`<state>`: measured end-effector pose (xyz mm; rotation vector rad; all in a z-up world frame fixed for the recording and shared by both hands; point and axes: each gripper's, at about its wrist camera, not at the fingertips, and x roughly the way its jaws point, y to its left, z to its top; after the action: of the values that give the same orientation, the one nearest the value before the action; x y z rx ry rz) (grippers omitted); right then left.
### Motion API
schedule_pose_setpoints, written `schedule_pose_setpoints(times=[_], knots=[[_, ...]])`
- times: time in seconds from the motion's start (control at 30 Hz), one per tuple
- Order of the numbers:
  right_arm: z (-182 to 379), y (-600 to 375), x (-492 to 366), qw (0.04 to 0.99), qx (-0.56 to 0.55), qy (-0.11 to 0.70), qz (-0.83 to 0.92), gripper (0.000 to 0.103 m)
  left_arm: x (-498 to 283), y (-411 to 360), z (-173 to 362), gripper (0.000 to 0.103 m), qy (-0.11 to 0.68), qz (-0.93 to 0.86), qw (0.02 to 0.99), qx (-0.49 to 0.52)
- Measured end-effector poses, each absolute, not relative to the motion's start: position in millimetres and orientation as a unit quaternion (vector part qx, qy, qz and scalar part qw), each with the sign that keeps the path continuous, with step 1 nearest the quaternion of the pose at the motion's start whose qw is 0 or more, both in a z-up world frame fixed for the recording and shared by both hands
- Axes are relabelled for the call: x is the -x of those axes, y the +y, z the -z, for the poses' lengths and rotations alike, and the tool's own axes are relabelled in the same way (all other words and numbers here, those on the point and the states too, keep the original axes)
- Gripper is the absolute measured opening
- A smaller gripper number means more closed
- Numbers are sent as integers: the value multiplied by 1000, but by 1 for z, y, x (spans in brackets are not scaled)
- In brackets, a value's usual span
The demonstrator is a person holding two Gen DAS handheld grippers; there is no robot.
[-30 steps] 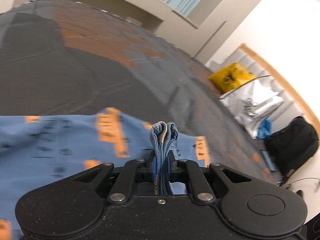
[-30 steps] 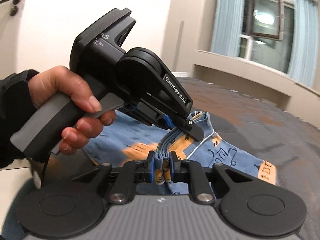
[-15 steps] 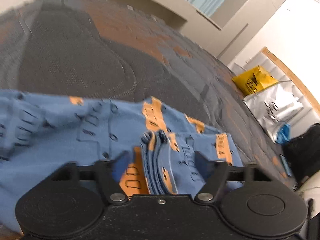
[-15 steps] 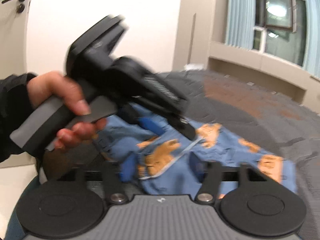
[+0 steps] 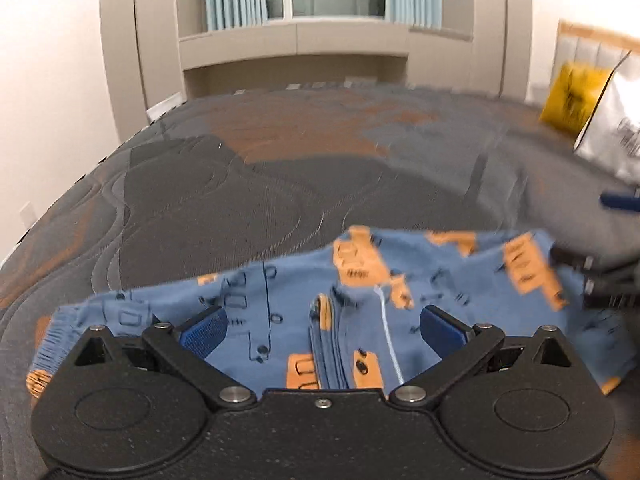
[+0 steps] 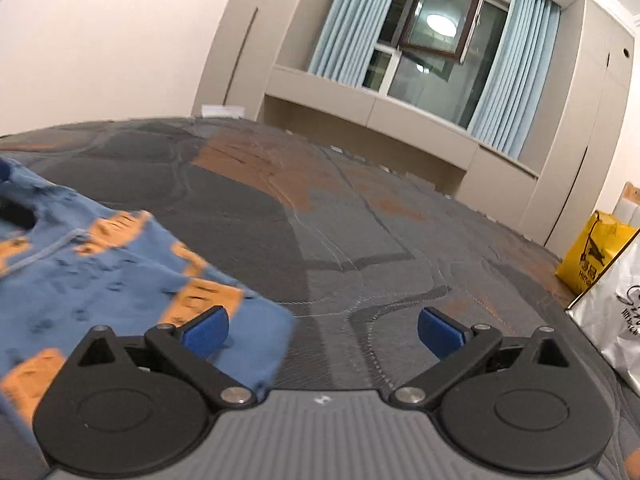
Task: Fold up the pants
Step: 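Open both grippers and release the pants onto the bed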
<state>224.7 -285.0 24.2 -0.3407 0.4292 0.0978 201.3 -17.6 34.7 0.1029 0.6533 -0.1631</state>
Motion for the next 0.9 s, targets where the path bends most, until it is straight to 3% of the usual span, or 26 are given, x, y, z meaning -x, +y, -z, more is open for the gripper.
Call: schedule_pose_setpoints(times=[0.13, 0.37, 0.53, 0.73, 0.9], knots=[[-4, -293, -252, 947, 188, 255, -46, 103, -215, -12, -13, 103, 363, 66, 929, -42], [-14, -297, -247, 962, 158, 218, -40, 103, -211, 4, -17, 102, 357, 63, 932, 24], [-4, -288, -272, 950, 175, 256, -45, 102, -219, 3, -13, 102, 364, 54, 929, 36], [-24, -303, -219, 961, 139, 233, -56, 103, -186, 28, -28, 102, 349, 66, 932, 78], [-3, -296, -167, 952, 175, 248, -43, 103, -144, 67, -37, 102, 313, 37, 947, 59]])
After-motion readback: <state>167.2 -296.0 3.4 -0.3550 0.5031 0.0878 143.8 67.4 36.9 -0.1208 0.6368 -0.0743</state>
